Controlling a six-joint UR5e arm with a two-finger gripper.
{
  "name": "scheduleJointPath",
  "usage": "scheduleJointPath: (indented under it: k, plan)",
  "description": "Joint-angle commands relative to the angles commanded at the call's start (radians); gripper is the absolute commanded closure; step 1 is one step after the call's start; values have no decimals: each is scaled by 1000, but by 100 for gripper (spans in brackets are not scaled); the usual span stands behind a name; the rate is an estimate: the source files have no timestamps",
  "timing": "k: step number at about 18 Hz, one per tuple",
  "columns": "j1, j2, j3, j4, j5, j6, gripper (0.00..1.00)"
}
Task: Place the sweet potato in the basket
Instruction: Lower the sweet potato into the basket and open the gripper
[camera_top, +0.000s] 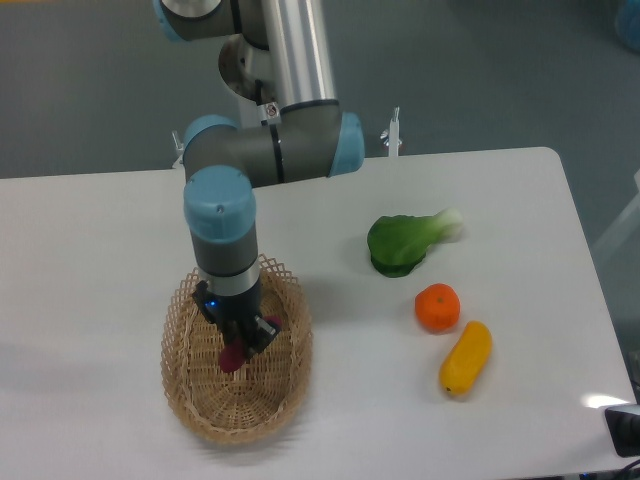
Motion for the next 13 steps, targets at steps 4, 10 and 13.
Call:
scheduleJointPath:
  k: [4, 10, 13]
  plan:
    - [-15, -12, -11, -3, 2, 9, 66]
    - [-20, -5, -32, -3, 18, 69, 65]
    - [-20, -6, -32, -2, 20, 69, 61]
